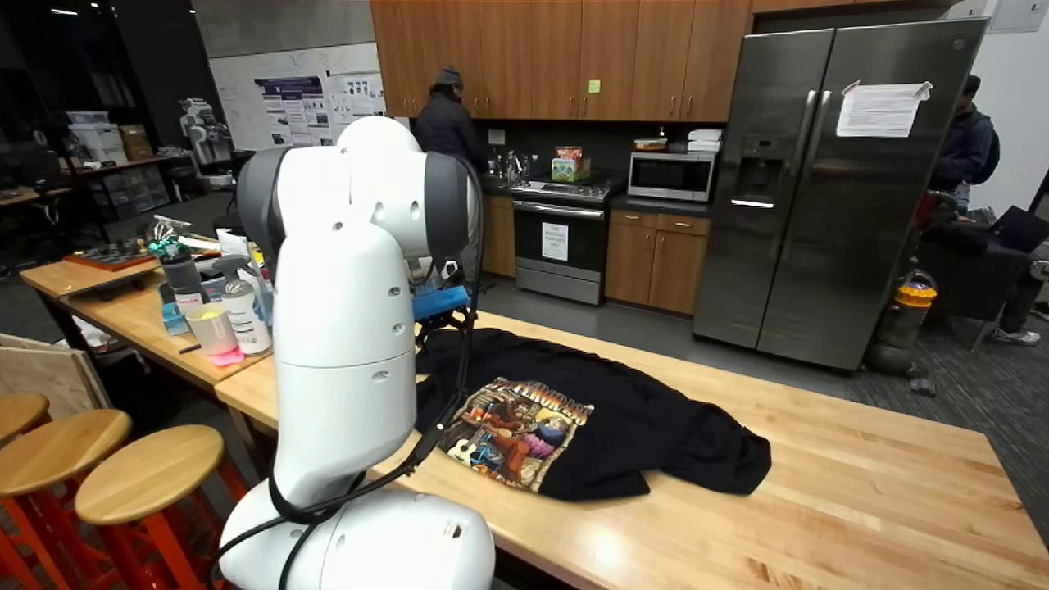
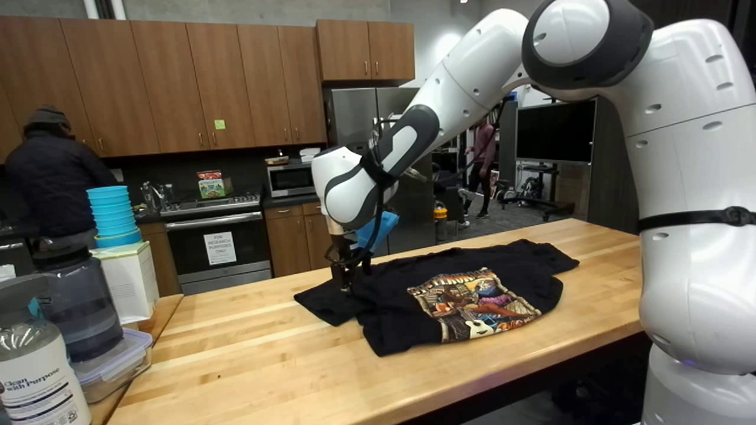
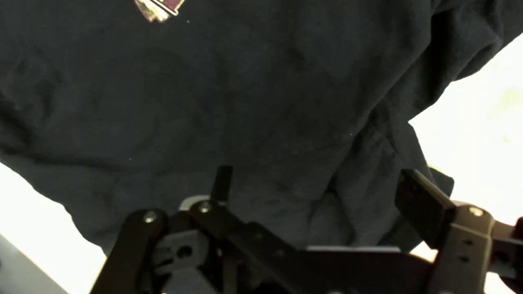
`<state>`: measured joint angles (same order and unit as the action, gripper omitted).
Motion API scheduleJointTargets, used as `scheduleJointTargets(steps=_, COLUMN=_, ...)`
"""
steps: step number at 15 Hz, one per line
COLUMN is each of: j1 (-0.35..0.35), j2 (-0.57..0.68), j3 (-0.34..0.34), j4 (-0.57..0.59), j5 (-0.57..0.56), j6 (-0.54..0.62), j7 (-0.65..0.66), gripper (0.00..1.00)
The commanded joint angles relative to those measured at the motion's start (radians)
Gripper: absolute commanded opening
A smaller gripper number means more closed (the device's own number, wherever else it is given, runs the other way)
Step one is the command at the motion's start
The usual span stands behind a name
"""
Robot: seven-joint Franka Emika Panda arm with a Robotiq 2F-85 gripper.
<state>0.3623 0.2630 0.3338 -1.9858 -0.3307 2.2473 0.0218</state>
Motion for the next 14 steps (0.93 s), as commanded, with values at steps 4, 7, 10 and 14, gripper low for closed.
scheduleJointTargets(steps=4, j1=0.019, j2=0.035, j3=0.003, j4=0.063, j5=0.052, j6=-0.084, j7=-0.130, gripper=1.00)
scheduleJointTargets(steps=7, j1=0.021, j2=0.062, j3=-0.004, j4=0.093, j5=0.048, j6=-0.137, j7=-0.141, gripper=1.00)
scheduleJointTargets(steps=10, j1=0.025, j2=0.094, j3=-0.007, j4=0.124, j5=0.035, j6=-0.196, j7=-0.183, gripper=1.00)
scheduleJointTargets(steps=14, j1=0.030, j2=0.123, j3=0.001, j4=0.147, j5=0.002, j6=-0.284, j7=-0.309, gripper=1.00)
